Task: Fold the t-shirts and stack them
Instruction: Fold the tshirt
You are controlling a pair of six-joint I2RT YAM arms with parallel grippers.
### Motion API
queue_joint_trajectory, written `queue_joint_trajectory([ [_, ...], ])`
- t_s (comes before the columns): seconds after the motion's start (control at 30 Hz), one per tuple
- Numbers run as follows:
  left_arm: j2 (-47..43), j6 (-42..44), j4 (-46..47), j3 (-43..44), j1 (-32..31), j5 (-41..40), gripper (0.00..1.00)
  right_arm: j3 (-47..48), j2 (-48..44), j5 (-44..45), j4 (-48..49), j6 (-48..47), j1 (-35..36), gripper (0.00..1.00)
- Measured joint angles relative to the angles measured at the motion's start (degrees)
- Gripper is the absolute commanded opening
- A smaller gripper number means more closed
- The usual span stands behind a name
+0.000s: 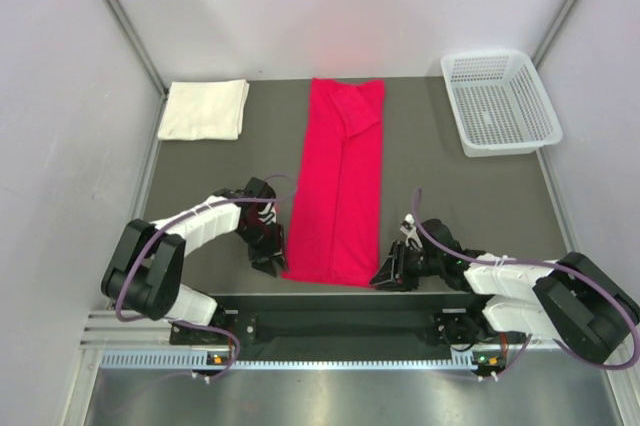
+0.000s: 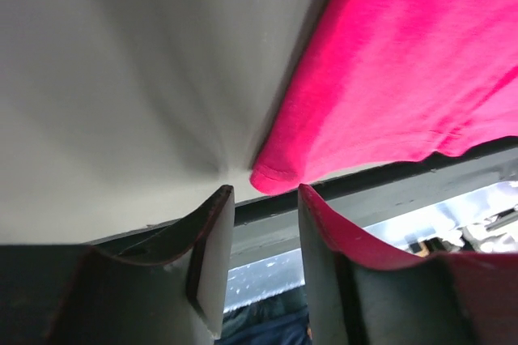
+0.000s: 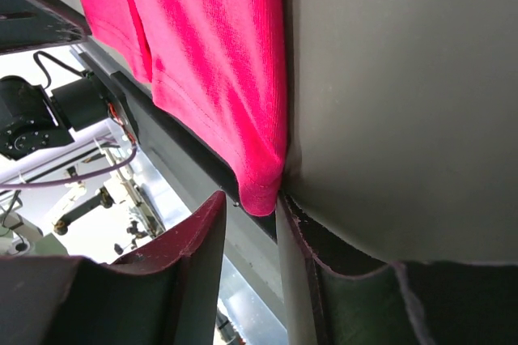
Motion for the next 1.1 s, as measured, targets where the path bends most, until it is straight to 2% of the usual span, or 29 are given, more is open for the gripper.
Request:
queue_joint_trajectory([
  [0.13,-2.43,-0.98,0.92,0.00,0.00,0.02,0.41,0.00,-0.02,0.00,0.00,0.00,0.00,0.32],
  [0.4,-1.66,-2.34,3.39,-1.05,0.00,0.72,0.33,-0.02,-0.07,0.04,-0.02,0.00,0.00,0.31],
  [0.57,-1.07,-3.06,4.04,-1.51,-0.24,0.87,0.17,-0.39,-0.09,0.37,0.15,0.04,0.00,0.22],
  [0.6,-0.87,-3.21,4.15,-1.66,-0.35,0.92,0.09,-0.48,-0.07,0.39,0.17,0.04,0.00,0.19],
  [0.67,-0.70,-3.54,5.05,-2.40,-0.70,1.07,0.01,-0.66,-0.02,0.55,0.26,-0.02,0.00,0.15],
  [0.7,-0.70,-3.80,5.49,-2.84,-0.83,1.27,0.00,-0.74,0.07,0.57,0.17,0.04,0.00,0.09],
  [0.8,-1.03,-4.42,6.64,-3.82,-0.92,2.19,0.00,-0.74,0.31,0.66,0.15,-0.04,0.00,0.00],
  [0.93,-3.26,-5.64,8.09,-5.51,-1.22,2.40,0.00,-0.74,0.07,1.11,-0.81,-0.15,0.00,0.00],
  [1.1,-6.88,-8.61,8.74,-7.48,-3.85,2.45,0.00,-0.63,-4.28,2.40,-6.73,-1.84,0.00,0.00],
])
